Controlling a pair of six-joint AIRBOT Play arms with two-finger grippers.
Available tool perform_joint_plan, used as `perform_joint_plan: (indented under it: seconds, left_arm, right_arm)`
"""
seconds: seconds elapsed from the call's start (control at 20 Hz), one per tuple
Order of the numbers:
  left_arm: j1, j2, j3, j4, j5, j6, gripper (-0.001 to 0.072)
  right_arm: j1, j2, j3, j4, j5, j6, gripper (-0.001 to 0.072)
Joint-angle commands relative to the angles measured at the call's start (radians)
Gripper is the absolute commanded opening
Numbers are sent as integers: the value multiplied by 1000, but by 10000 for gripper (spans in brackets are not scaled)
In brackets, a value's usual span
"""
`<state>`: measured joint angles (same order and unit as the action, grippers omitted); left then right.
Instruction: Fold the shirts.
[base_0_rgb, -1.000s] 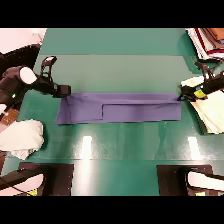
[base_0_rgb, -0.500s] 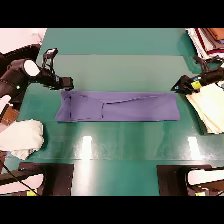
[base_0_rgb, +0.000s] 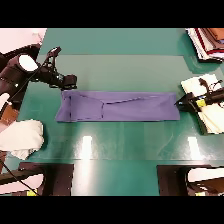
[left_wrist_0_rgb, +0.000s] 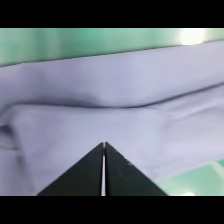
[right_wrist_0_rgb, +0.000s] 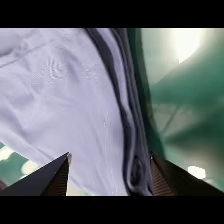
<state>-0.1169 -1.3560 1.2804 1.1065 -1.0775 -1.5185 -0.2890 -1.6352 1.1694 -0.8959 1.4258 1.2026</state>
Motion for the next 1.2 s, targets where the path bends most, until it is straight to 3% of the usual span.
perform_joint_plan:
  seconds: [0.0,0.1,0.25,0.45,0.65,0.9,1.15]
  left_arm:
    - [0,-5,-4,-130,26,34,33]
    - [-3,-16,-5,-154,20,34,26]
    - [-64,-41,-6,-152,48,34,25]
    - [-214,-142,6,-177,165,23,24]
    - [-333,-307,121,-193,167,23,24]
    - [-425,-428,233,-211,187,22,25]
    - [-453,-511,291,-240,210,-1,24]
  right_arm:
    - [45,-49,-29,84,-56,-26,565]
    - [90,-54,-29,89,-113,-27,401]
    - [109,-26,-28,94,-135,-63,14]
    - [110,121,-28,120,-120,-63,13]
    - [151,237,107,218,-70,-43,12]
    - [311,247,345,224,-44,74,13]
    - [454,247,459,277,-75,94,12]
